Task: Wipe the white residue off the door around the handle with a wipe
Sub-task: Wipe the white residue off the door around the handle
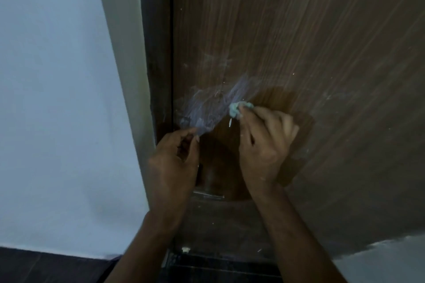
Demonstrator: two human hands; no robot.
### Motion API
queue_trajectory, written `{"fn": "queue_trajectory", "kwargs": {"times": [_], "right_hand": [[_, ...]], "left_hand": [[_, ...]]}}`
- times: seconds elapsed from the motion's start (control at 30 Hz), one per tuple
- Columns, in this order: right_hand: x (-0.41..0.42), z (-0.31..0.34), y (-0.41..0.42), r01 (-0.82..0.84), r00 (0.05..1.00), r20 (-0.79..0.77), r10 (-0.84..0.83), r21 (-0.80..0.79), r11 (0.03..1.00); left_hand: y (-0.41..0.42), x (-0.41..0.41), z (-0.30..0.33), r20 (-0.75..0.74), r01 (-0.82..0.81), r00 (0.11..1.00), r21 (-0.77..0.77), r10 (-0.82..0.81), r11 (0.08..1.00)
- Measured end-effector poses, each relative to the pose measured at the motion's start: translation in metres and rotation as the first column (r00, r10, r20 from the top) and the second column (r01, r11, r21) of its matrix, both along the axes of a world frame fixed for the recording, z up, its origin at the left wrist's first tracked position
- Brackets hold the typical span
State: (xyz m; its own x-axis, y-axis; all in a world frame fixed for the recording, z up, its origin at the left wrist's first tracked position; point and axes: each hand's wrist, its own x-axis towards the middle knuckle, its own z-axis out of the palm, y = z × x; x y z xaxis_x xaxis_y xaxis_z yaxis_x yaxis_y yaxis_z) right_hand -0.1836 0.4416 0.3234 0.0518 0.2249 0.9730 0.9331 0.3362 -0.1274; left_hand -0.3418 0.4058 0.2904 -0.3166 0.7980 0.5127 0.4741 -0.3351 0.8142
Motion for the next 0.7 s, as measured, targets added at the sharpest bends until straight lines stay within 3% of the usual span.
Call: {"fn": "queue_trajectory", "kwargs": {"times": [0.07, 0.2, 0.27, 0.47, 0.53, 0.6, 0.7], "right_hand": [[-0.002, 0.003, 0.002, 0.007, 0.999, -0.048, -0.005, 0.025, 1.000], [-0.009, -0.040, -0.015, -0.039, 0.971, 0.218, 0.095, -0.247, 0.968], [-0.005, -0.042, -0.017, -0.034, 0.972, 0.216, 0.096, -0.273, 0.961], [-0.002, 0.028, 0.005, -0.014, 0.999, -0.046, 0.018, 0.073, 0.997], [-0.005, 0.035, 0.009, 0.003, 0.997, -0.081, 0.003, 0.080, 0.997], [-0.014, 0.020, 0.004, -0.009, 0.999, 0.033, 0.010, -0.022, 1.000], [-0.027, -0.017, -0.007, -0.041, 0.929, 0.349, 0.121, -0.226, 0.973]], "left_hand": [[-0.001, 0.002, 0.001, 0.017, -0.001, 1.000, -0.005, 0.001, 1.000], [-0.002, 0.004, 0.003, 0.027, -0.019, 0.999, 0.016, 0.019, 1.000], [-0.002, 0.001, 0.002, 0.029, -0.005, 1.000, 0.007, 0.005, 1.000], [-0.001, -0.002, 0.002, 0.027, -0.004, 1.000, -0.011, 0.005, 1.000], [0.000, -0.002, 0.003, 0.001, -0.015, 1.000, -0.009, 0.015, 1.000], [0.002, -0.004, 0.004, -0.007, -0.024, 1.000, -0.026, 0.023, 0.999], [0.002, -0.007, 0.003, -0.011, -0.048, 0.999, -0.017, 0.048, 0.999]]}}
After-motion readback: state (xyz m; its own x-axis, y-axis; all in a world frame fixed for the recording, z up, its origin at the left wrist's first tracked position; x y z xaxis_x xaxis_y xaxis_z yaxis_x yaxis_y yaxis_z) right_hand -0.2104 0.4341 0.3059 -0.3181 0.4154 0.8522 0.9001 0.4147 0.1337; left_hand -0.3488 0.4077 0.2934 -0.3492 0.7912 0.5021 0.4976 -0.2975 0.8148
